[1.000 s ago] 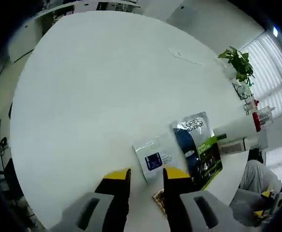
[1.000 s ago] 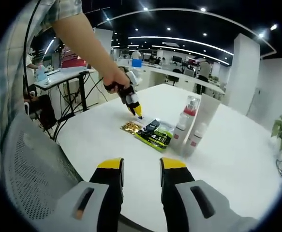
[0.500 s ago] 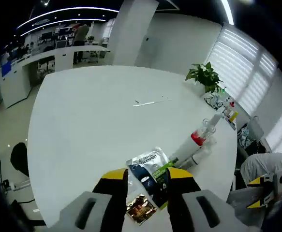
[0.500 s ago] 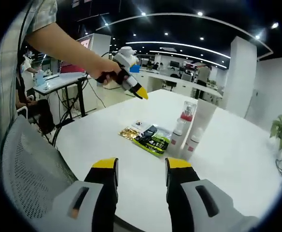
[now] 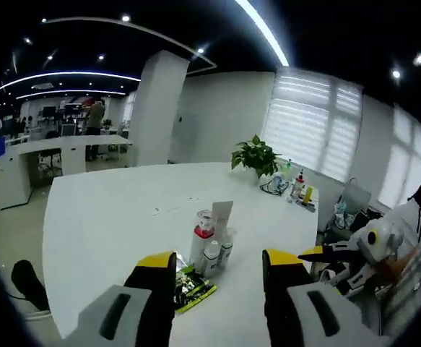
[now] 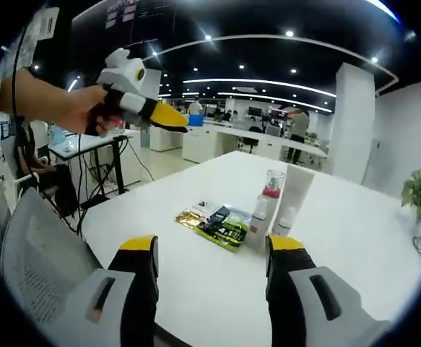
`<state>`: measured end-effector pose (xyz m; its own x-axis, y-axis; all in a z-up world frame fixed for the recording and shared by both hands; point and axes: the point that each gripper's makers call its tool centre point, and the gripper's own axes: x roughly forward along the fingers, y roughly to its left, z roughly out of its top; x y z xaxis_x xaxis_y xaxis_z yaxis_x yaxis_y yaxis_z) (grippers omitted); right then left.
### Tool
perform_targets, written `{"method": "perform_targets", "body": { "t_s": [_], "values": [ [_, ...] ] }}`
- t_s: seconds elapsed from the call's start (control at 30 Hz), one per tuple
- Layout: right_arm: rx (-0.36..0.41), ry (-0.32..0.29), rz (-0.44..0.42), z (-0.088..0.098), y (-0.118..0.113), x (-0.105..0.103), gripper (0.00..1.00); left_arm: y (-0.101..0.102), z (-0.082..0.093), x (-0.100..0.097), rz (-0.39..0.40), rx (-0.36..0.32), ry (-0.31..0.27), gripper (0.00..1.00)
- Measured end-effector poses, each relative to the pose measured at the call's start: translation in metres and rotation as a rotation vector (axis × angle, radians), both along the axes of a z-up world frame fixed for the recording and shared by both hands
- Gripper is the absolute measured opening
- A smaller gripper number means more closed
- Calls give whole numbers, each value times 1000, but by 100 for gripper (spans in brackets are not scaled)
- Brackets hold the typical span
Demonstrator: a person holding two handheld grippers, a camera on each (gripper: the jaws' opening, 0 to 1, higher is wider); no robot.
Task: Arrange the skincare products in the storage area until every visible bottle or jar stands upright without overlapping.
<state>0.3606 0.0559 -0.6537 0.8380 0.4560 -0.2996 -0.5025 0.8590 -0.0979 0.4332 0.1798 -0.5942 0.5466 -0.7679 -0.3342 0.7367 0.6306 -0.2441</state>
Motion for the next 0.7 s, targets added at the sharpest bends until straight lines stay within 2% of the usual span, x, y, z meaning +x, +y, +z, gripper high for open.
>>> {"method": "perform_targets", "body": {
  "t_s": [0.07,0.1,0.2,0.33,0.4,0.5,0.6,0.7],
  "values": [
    [18,-15,-7,4,-1,1,65,6,-3,-12,10,2,-18,53],
    [28,-19,-8,6,-1,2,66,11,-3,-18,28,1,-46,56],
    [64,-40,-11,12,-1,3,70,24,-5,-33,79,-5,-74,64],
    [133,-72,-5,23,1,2,75,47,-5,-45,155,7,-163,78],
    [159,-87,5,28,3,1,77,52,-6,-56,166,4,-191,85],
    [181,-100,26,33,7,-2,79,59,-10,-70,183,6,-235,89],
    [189,-99,52,34,13,-5,80,67,-14,-79,243,29,-292,100],
    [219,-99,70,37,17,-8,80,72,-25,-85,259,2,-294,100]
  ]
}}
